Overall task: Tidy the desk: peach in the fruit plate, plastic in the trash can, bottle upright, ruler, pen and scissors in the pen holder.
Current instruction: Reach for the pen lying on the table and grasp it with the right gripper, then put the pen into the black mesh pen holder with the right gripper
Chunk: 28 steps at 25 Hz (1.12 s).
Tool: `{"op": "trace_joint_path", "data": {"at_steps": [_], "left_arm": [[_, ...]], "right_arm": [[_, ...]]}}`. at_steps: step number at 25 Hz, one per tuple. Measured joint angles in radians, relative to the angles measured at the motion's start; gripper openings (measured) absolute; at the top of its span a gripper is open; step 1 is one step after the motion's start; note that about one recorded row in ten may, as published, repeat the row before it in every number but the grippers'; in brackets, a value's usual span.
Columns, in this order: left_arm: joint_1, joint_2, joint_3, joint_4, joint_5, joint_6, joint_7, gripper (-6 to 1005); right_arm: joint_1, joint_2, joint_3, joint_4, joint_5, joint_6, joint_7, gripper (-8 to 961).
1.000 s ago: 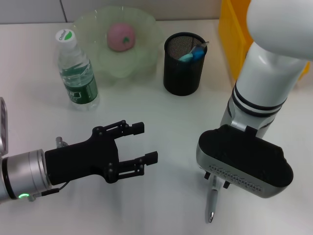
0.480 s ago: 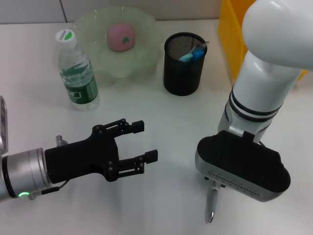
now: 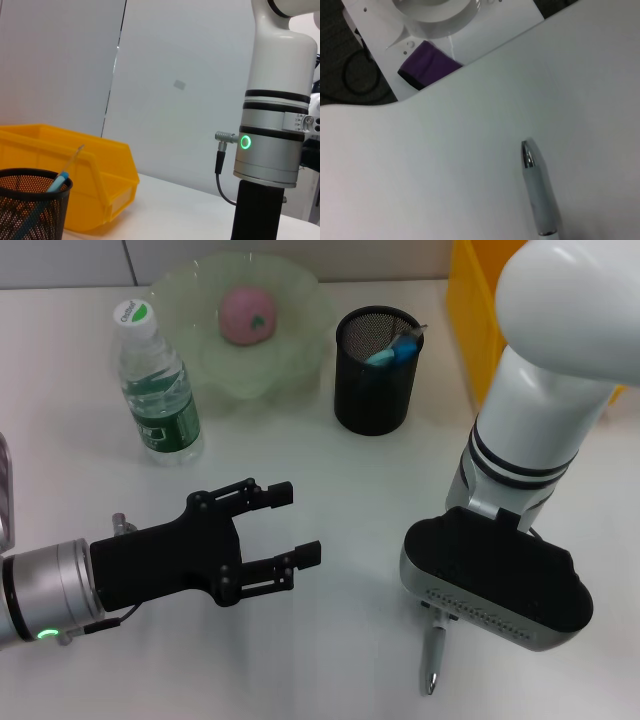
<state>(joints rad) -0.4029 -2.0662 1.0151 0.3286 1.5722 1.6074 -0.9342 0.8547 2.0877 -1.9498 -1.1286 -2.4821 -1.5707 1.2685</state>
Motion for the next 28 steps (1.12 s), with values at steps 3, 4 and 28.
{"op": "trace_joint_path", "data": {"at_steps": [3, 4, 28], "left_arm": [[0.000, 0.000, -0.001, 0.000, 0.000, 0.000, 0.000, 770], [0.000, 0.000, -0.001, 0.000, 0.000, 0.000, 0.000, 770], [0.001, 0.001, -0.026, 0.004, 0.000, 0.002, 0.000, 770]], "right_arm": [[0.000, 0.000, -0.001, 0.001, 0.000, 0.001, -0.005, 251], [0.000, 0.000, -0.001, 0.001, 0.000, 0.001, -0.008, 239], [-0.024, -0.002, 0.059, -0.032, -0.015, -0.003, -0.025, 146]]}}
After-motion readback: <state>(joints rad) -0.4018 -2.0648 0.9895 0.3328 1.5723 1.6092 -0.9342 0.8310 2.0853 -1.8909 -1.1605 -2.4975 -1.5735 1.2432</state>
